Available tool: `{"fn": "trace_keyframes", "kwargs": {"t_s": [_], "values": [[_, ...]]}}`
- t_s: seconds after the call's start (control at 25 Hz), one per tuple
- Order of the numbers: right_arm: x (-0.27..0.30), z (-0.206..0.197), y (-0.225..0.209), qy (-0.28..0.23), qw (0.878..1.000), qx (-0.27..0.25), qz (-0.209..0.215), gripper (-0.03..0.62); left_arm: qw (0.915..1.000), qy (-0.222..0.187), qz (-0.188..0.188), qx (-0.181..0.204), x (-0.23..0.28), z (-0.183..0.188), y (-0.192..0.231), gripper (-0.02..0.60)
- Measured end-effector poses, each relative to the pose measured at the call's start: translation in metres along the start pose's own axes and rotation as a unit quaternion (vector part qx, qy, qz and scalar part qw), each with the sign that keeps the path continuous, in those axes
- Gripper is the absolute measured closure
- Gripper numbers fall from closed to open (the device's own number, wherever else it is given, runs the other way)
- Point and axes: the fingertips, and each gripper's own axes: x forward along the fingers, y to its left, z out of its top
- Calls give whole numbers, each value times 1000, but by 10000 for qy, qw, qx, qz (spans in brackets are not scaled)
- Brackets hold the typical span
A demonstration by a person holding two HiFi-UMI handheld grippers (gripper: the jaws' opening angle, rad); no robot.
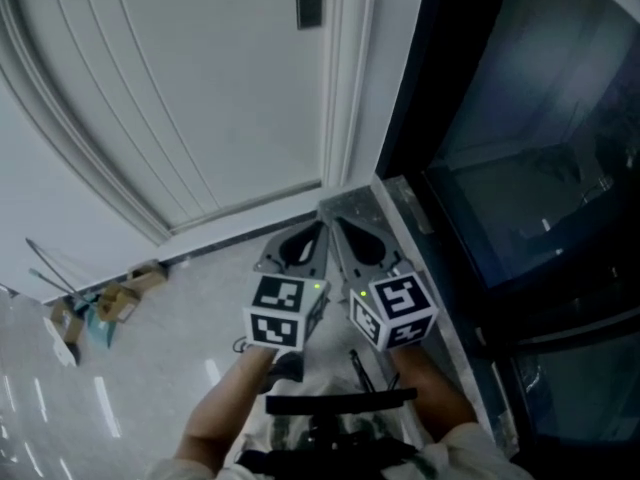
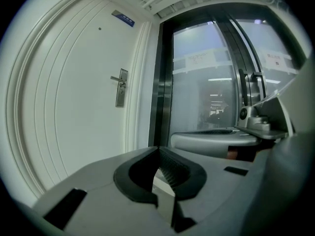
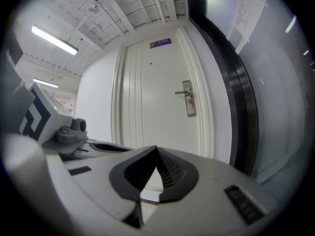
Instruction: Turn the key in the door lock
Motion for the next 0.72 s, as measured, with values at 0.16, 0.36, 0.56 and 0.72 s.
{"fn": "trace_keyframes", "kwargs": {"t_s": [0.16,0.36,0.56,0.72], "values": [[33,9,2,4,9999,-25,-167,582,9999,-32,-121,21,10,10,33,561],[69,18,6,46,9992,-57,-384,582,9996,-46,-285,50,20,21,71,561],[100,18,15,132,9986,-6,-506,582,9991,-71,-404,60,25,26,102,561],[118,19,17,174,9983,33,-556,582,9989,-88,-455,52,30,29,120,561]]}}
